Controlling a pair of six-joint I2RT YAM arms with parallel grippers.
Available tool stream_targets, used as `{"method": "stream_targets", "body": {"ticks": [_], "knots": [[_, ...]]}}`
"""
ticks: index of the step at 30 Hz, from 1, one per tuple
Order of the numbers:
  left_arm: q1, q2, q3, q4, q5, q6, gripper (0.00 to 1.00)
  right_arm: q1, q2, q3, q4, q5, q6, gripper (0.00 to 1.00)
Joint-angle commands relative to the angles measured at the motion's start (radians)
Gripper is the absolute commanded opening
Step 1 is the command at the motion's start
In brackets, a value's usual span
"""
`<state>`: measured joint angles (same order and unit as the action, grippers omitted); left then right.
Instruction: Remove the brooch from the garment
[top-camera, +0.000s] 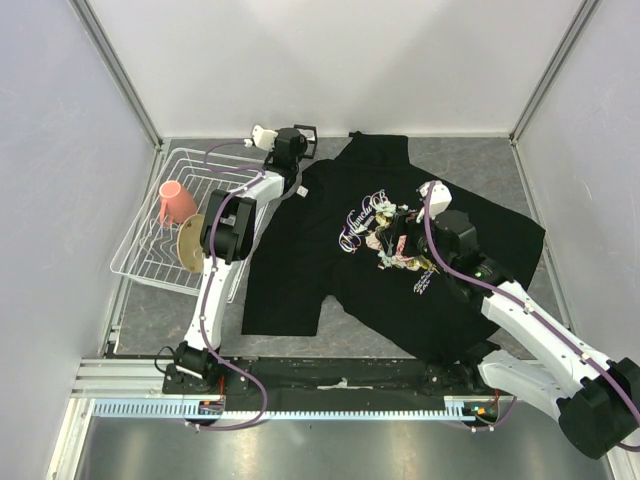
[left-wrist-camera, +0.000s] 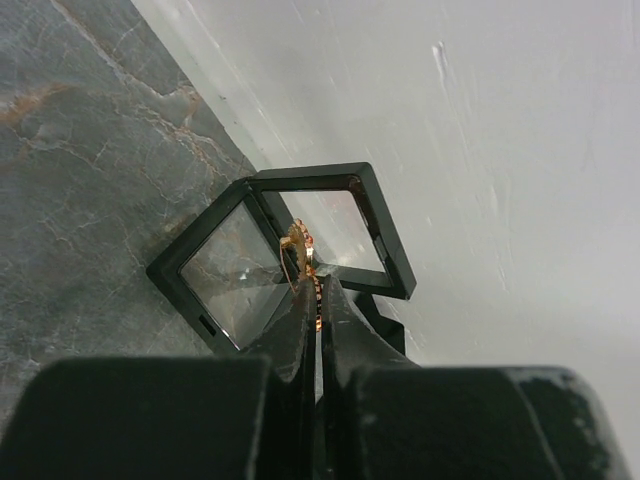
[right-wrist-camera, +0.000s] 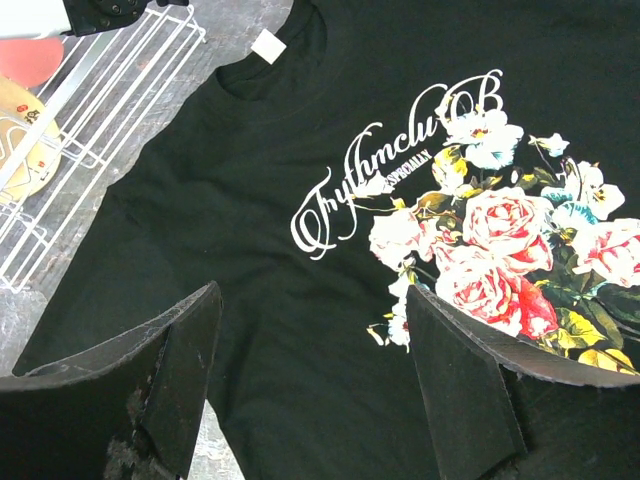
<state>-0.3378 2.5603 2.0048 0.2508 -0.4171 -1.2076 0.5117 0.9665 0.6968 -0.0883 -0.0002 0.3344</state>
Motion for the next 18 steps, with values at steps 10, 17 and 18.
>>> {"method": "stream_targets", "body": {"ticks": [10, 17, 18], "knots": [[0.003, 0.057, 0.103, -0.048, -0.061, -0.115, 0.02, 0.007, -0.009, 0.030, 0.019, 0.020, -0.015, 0.82], [0.005, 0.074, 0.121, -0.051, -0.061, -0.148, 0.02, 0.010, -0.014, 0.030, 0.019, 0.019, -0.012, 0.82], [0.006, 0.075, 0.124, -0.051, -0.057, -0.156, 0.02, 0.008, -0.014, 0.030, 0.018, 0.019, -0.012, 0.82]]}}
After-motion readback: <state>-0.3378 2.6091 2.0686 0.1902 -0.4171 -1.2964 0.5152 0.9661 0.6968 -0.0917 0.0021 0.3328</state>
